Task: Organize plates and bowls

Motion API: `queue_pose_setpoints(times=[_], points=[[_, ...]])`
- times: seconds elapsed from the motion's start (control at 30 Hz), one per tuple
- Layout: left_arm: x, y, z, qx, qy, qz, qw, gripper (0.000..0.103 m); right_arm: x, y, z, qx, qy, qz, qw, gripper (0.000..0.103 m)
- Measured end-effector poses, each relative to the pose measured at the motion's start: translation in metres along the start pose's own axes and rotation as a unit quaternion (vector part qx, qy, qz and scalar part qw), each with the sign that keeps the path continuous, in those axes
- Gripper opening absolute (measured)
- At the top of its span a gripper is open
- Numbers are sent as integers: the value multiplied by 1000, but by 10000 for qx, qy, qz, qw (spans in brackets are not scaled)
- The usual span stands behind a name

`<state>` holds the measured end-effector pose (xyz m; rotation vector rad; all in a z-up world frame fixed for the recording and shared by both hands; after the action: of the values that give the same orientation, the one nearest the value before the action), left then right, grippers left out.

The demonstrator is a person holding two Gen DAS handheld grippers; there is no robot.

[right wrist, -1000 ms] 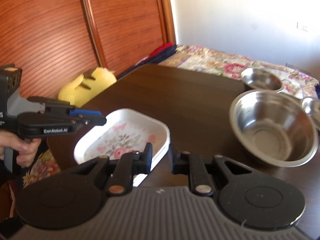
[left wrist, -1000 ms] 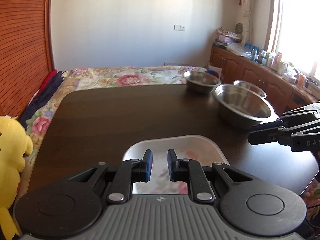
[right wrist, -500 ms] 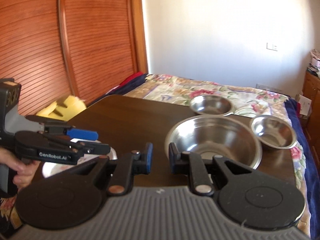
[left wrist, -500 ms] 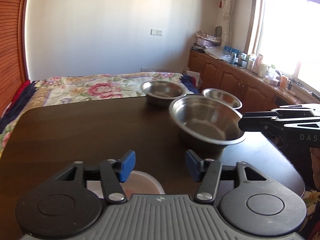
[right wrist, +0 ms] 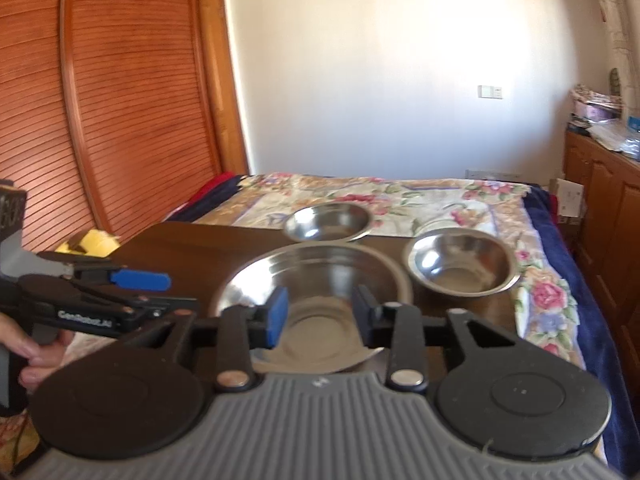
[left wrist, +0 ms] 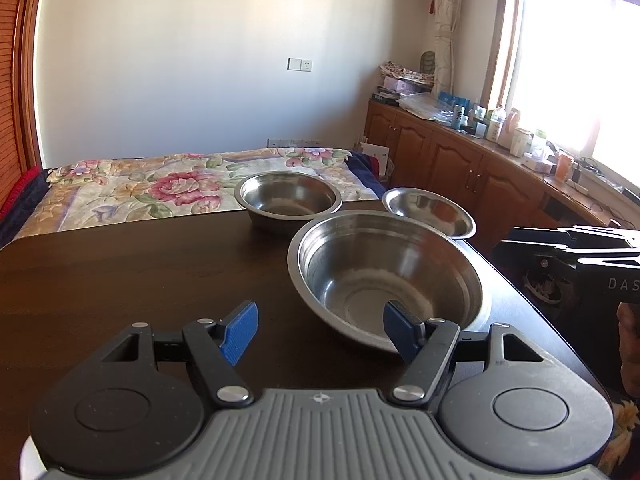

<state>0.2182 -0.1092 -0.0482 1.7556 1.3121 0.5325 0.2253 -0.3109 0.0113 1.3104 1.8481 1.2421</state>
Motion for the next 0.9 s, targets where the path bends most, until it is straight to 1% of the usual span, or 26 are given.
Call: queue_pose_setpoints(times=[0.1, 0.17, 0.33, 0.53, 0.57, 0.7, 0.83, 0.9], points=[[-2, 2, 9, 14, 65, -8, 10000, 73, -12, -2, 7, -2, -29, 64, 10000, 50], [-2, 4, 14, 38, 88, -13, 10000, 73, -19, -3, 14, 12, -37, 110, 9999, 58], [1, 5, 24, 92, 128, -62, 9999, 73, -32, -9, 28, 114, -58, 139, 9998, 64], [0, 11, 35, 30, 82, -114, 9999, 73, -41, -14, 46, 244, -59, 188, 9995, 64], [0, 12, 37, 30, 74, -121, 9999, 71, -42, -15, 49, 267, -73, 158, 9995, 64], [-2, 12, 44, 91, 40, -131, 9999, 58, -45, -19, 56, 350, -31, 213, 9992, 64], [-1, 12, 50, 156, 56, -132, 9998, 51, -46, -22, 60, 410, 41, 281, 9988, 64], [-1, 11, 53, 191, 82, -130, 9997, 46, -46, -22, 61, 432, 93, 317, 9985, 64]])
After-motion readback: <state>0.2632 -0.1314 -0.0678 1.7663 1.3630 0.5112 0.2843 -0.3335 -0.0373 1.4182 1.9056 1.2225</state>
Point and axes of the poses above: each gripper's, at about its wrist camera, not at the fingertips, and z roughly the way its jaws point, x to its left, y to its top, the point moved 8 cm from there along z, roughly the way its jaws point, and after that the axes turned 2 degrees about -z, right-handed, at the moved point
